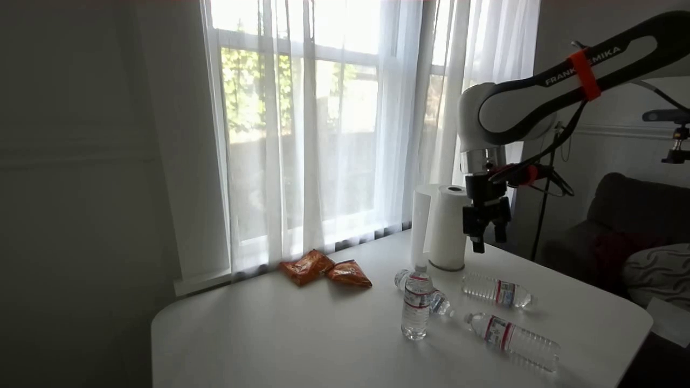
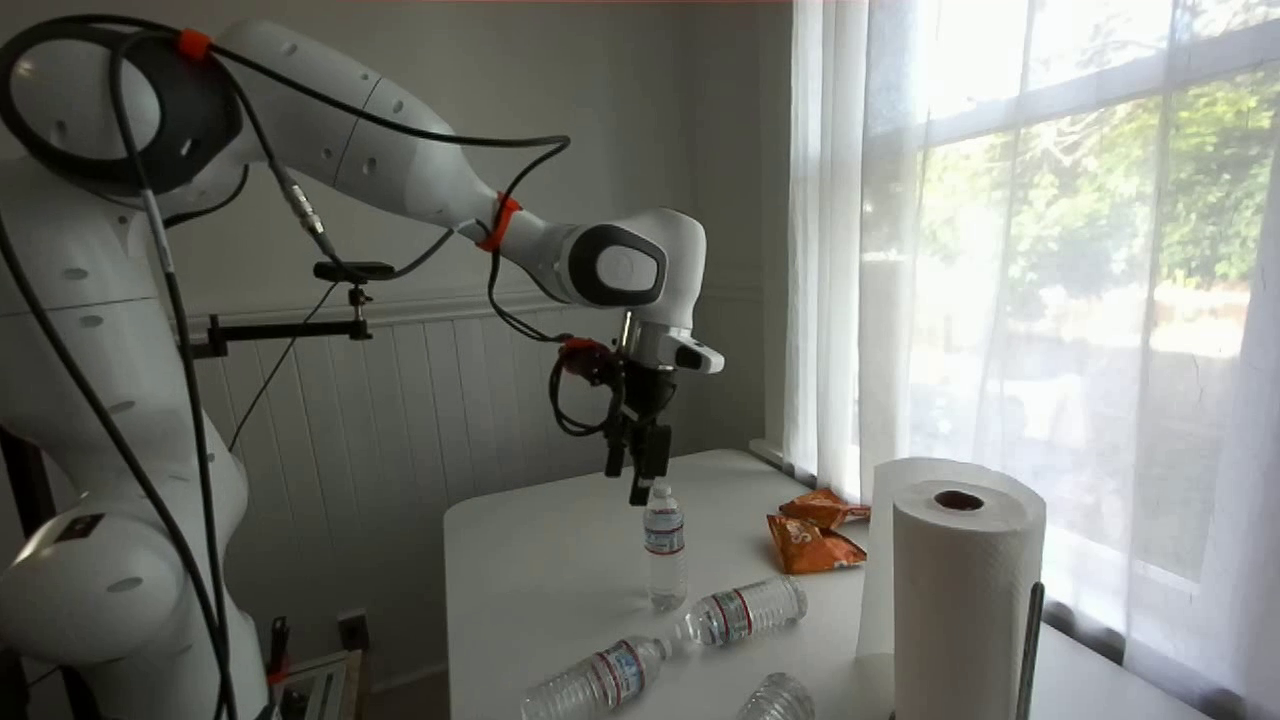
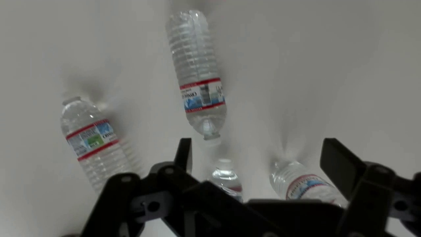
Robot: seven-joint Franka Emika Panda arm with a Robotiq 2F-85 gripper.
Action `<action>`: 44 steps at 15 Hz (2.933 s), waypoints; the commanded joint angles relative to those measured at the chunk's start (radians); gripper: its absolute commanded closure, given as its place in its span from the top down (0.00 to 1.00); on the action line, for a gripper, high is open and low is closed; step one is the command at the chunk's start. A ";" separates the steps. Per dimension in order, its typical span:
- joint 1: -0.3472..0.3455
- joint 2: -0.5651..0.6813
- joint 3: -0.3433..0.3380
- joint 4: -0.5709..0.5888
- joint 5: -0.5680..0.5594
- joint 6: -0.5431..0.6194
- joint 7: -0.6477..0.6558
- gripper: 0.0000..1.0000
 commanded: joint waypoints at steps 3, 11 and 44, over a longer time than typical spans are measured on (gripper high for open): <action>-0.029 0.093 -0.030 0.024 -0.036 -0.124 -0.077 1.00; -0.039 0.282 -0.040 0.008 -0.031 -0.022 -0.206 1.00; -0.041 0.446 -0.044 0.097 -0.058 0.055 -0.237 0.21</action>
